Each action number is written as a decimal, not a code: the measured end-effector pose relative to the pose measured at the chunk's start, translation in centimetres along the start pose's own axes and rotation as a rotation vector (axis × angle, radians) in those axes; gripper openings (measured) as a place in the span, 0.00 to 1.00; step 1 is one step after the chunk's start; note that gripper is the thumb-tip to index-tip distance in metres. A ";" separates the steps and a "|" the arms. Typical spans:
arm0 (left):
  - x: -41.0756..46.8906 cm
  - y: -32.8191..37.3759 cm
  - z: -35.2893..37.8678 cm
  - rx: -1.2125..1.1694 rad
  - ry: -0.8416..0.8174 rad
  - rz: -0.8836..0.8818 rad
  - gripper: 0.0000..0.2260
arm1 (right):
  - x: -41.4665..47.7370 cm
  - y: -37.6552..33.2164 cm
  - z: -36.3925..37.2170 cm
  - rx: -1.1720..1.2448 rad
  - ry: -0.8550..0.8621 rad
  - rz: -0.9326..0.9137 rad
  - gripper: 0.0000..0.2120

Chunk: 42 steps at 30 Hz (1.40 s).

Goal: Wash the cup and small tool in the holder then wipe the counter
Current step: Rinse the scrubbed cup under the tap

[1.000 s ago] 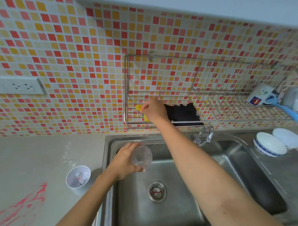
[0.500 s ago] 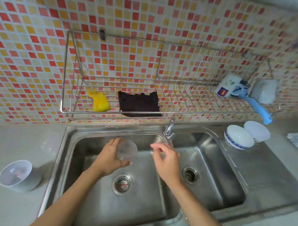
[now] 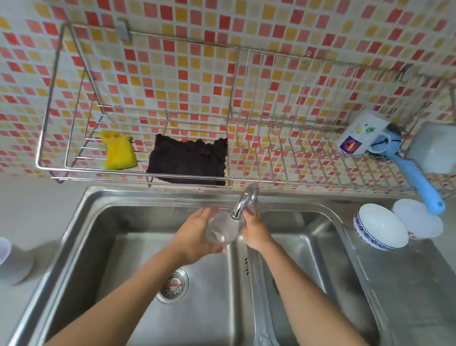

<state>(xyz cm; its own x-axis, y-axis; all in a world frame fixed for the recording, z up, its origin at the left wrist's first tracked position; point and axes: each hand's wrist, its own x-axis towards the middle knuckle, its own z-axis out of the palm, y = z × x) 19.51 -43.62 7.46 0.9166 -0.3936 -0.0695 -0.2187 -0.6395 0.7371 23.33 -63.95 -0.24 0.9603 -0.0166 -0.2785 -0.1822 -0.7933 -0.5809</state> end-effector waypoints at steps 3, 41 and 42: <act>0.0 0.1 0.4 0.012 -0.001 0.003 0.41 | 1.1 0.6 1.3 -0.090 -0.053 -0.067 0.26; -0.9 -1.8 3.4 -0.095 0.006 -0.206 0.35 | 1.8 1.8 1.4 0.034 0.064 -0.068 0.12; -0.9 -1.9 3.6 -0.104 0.013 -0.209 0.35 | 1.8 1.9 1.4 0.034 0.057 -0.062 0.12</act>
<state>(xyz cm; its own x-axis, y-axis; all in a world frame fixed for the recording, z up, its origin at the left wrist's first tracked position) 17.85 -44.41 3.75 0.9426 -0.2513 -0.2198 0.0110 -0.6346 0.7728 24.40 -64.61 -2.92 0.9803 -0.0033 -0.1974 -0.1278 -0.7727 -0.6218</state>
